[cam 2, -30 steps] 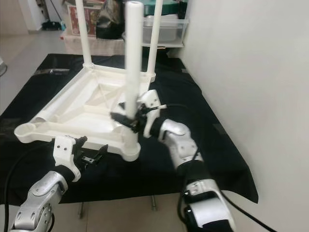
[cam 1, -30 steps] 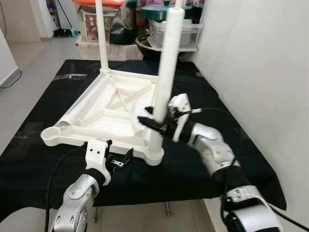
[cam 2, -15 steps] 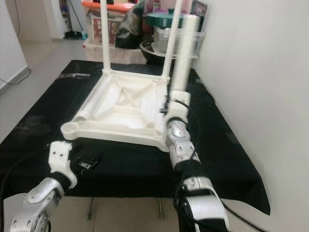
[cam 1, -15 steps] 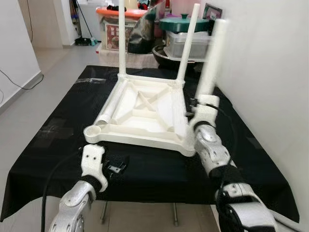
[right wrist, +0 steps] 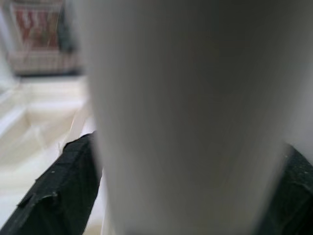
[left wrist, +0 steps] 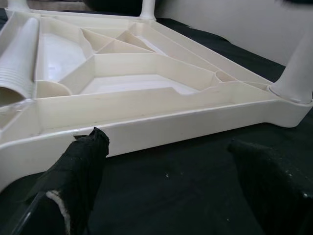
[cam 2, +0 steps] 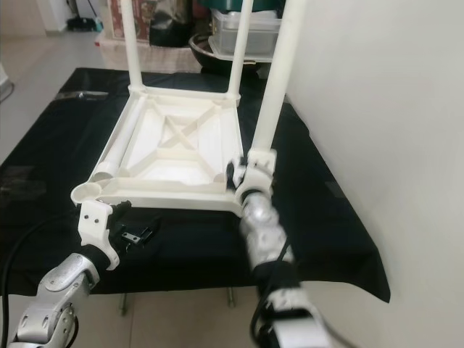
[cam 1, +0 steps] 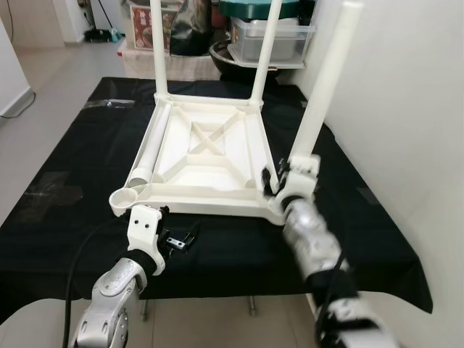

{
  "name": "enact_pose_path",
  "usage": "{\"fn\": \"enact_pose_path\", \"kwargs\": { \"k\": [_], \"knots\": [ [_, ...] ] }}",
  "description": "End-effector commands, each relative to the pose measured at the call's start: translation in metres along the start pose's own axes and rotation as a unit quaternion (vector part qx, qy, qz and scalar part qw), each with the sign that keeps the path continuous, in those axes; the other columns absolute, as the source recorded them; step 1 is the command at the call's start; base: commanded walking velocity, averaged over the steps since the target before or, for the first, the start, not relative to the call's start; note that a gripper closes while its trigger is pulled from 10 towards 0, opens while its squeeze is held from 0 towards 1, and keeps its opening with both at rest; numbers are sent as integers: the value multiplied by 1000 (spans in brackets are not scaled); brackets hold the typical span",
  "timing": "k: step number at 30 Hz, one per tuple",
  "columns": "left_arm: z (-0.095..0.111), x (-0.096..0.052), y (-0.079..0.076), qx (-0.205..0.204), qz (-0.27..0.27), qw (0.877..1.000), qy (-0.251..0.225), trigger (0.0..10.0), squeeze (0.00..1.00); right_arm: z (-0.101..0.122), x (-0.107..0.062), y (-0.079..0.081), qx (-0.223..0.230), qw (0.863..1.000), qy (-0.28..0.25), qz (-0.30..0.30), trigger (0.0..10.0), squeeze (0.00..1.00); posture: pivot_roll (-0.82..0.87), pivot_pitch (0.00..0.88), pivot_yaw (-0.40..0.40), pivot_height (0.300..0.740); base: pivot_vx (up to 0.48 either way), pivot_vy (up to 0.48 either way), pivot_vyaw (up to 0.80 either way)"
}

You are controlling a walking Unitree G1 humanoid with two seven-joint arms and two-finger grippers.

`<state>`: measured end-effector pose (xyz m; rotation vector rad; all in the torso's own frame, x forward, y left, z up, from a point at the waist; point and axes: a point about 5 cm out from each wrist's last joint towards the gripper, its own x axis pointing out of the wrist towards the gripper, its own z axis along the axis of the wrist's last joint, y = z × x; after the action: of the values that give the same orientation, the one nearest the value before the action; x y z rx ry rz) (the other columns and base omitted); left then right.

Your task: Building children table

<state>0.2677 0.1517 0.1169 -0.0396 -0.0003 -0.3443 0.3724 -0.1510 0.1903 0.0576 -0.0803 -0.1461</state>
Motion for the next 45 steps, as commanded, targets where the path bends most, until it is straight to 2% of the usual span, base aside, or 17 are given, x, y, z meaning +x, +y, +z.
{"fn": "enact_pose_path", "kwargs": {
  "k": [1, 6, 8, 12, 20, 21, 23, 24, 25, 26, 29, 30, 33, 35, 36, 37, 45],
  "knots": [
    [-4, -1, 1, -5, 3, 1000, 9, 10000, 0, 0, -4, -5, 7, 1000, 2, -13, 10000, 1000, 60, 0, -96, 740, 0, 0, 0],
    [-7, -3, -2, -7, 5, 1000, 9, 10000, 0, 1, -25, -13, -7, 1000, 0, -5, 10000, 1000, 52, 0, -93, 740, 0, 0, 0],
    [-8, -5, -2, -8, 6, 1000, 11, 10000, 0, -10, -44, -14, -17, 1000, 19, 14, 10000, 1000, 38, 0, -90, 740, 0, 0, 0],
    [-8, -6, 0, -9, 9, 1000, 12, 10000, 0, -24, -59, -11, -14, 996, 56, 62, 10000, 1000, 28, 0, -82, 740, 0, 0, 0],
    [-9, -8, 1, -9, 11, 1000, 15, 10000, 0, -29, -67, -7, -12, 989, 96, 112, 10000, 1000, 16, 0, -81, 740, 0, 0, 0],
    [-10, -10, 1, -10, 14, 1000, 17, 10000, 0, -33, -72, -5, 0, 980, 130, 151, 10000, 0, 11, 0, -84, 740, 0, 0, 0],
    [-10, -10, 1, -10, 14, 1000, 17, 10000, 0, -33, -72, -5, 0, 980, 130, 151, 10000, 0, 11, 0, -84, 740, 0, 0, 0],
    [-11, -12, 1, -11, 17, 1000, 19, 10000, 0, -38, -79, -5, 6, 969, 168, 182, 10000, 0, 10, 0, -88, 740, 0, 0, 0],
    [-11, -12, 1, -11, 17, 1000, 19, 10000, 0, -38, -79, -5, 6, 969, 168, 182, 10000, 0, 10, 0, -88, 740, 0, 0, 0],
    [-14, -15, 1, -9, 27, 999, 22, 10000, 0, -43, -89, -6, 30, 955, 204, 211, 10000, 0, 10, 0, -91, 740, 0, 0, 0],
    [-14, -15, 1, -9, 27, 999, 22, 10000, 0, -43, -89, -6, 30, 955, 204, 211, 10000, 0, 10, 0, -91, 740, 0, 0, 0],
    [-17, -19, 0, -10, 40, 999, 26, 10000, 0, -39, -99, 1, 50, 943, 186, 272, 10000, 0, 15, 0, -82, 740, 0, 0, 0],
    [-18, -19, -1, -10, 43, 999, 27, 10000, 0, -32, -100, 11, 53, 937, 149, 310, 10000, 0, 15, 0, -82, 740, 0, 0, 0],
    [-16, -15, -3, -5, 35, 999, 24, 10000, 0, -22, -88, 29, 80, 930, 124, 338, 10000, 0, 30, 0, -83, 740, 0, 0, 0],
    [-16, -15, -3, -5, 35, 999, 24, 10000, 0, -22, -88, 29, 80, 930, 124, 338, 10000, 0, 30, 0, -83, 740, 0, 0, 0],
    [-14, -12, -2, -5, 35, 999, 20, 10000, 0, -14, -74, 50, 88, 923, 105, 359, 10000, 0, 50, 0, -85, 740, 0, 0, 0],
    [-12, -11, -2, -1, 38, 999, 18, 10000, 0, -6, -51, 81, 85, 922, 85, 367, 10000, 0, 78, 0, -98, 740, 0, 0, 0]
  ]
}}
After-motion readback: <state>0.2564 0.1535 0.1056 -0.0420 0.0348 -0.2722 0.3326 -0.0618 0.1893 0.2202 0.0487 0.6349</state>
